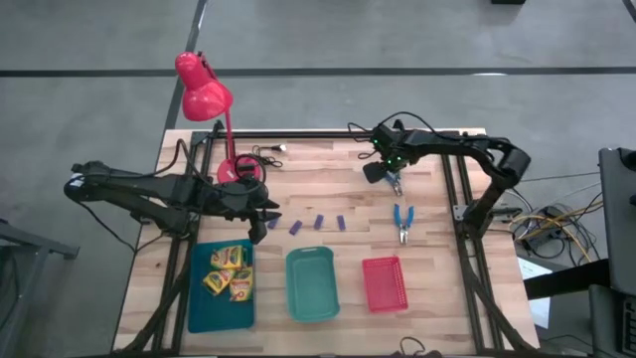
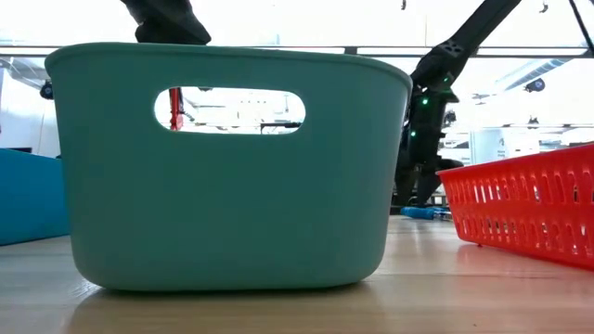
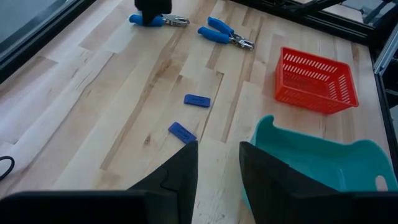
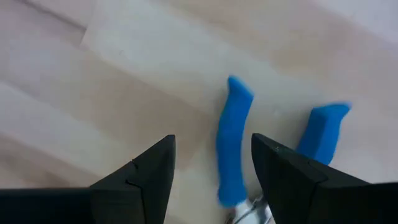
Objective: Pick & Place School Supplies
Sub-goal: Put the blue ticket punch into the green bin
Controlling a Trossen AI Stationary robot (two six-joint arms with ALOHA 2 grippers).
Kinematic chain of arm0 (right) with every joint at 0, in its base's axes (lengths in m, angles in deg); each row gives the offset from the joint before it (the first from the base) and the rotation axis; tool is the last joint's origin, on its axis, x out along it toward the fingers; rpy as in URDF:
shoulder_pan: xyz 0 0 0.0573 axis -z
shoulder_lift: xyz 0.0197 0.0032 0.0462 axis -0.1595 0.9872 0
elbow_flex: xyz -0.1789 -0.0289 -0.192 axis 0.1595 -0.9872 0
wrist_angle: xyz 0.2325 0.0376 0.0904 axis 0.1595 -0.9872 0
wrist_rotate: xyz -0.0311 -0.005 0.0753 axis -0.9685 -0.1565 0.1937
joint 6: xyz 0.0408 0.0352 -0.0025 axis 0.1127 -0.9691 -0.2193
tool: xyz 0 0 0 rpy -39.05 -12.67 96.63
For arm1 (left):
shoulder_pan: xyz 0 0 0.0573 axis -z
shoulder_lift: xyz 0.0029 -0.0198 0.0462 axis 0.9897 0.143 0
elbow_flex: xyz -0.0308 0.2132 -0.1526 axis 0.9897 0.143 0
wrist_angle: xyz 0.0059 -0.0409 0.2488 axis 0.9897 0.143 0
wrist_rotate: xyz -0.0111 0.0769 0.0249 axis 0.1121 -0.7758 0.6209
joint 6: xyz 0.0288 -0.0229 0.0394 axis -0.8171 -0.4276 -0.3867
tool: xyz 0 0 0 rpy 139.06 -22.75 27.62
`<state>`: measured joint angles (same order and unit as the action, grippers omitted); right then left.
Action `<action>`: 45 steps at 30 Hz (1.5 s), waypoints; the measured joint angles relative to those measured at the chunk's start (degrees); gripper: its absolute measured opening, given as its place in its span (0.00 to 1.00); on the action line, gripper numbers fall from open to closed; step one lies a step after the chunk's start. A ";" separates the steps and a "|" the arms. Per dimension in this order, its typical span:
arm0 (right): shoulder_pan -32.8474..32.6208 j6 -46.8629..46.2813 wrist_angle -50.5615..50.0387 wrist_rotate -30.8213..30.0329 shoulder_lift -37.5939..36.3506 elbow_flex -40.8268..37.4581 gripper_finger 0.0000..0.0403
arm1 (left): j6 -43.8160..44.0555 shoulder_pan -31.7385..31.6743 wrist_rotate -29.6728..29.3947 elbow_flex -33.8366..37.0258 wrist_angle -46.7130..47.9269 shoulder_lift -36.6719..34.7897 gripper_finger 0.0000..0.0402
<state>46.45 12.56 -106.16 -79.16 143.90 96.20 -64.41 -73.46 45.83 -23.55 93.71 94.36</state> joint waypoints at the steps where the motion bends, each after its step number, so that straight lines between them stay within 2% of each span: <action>1: 0.01 0.71 -0.01 -0.76 0.56 0.50 0.51 | -0.01 0.01 -0.01 0.00 0.00 0.00 0.30; 12: 0.02 1.93 -0.11 -4.12 1.53 -0.26 0.51 | -0.01 0.01 -0.15 0.00 0.00 0.00 0.30; 29: 0.02 1.90 3.66 -1.70 1.38 -4.10 0.50 | 0.00 0.00 -0.09 0.00 0.00 0.00 0.30; 36: 0.02 1.88 3.83 -0.88 1.40 -4.10 0.40 | 0.00 0.02 0.07 0.00 0.00 0.00 0.30; 45: 0.00 0.68 4.15 1.67 1.49 -4.10 0.17 | -0.02 0.00 0.04 0.00 0.00 0.00 0.30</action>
<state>46.45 13.24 -102.01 -77.48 145.38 92.10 -64.43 -73.46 45.87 -23.55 93.71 94.36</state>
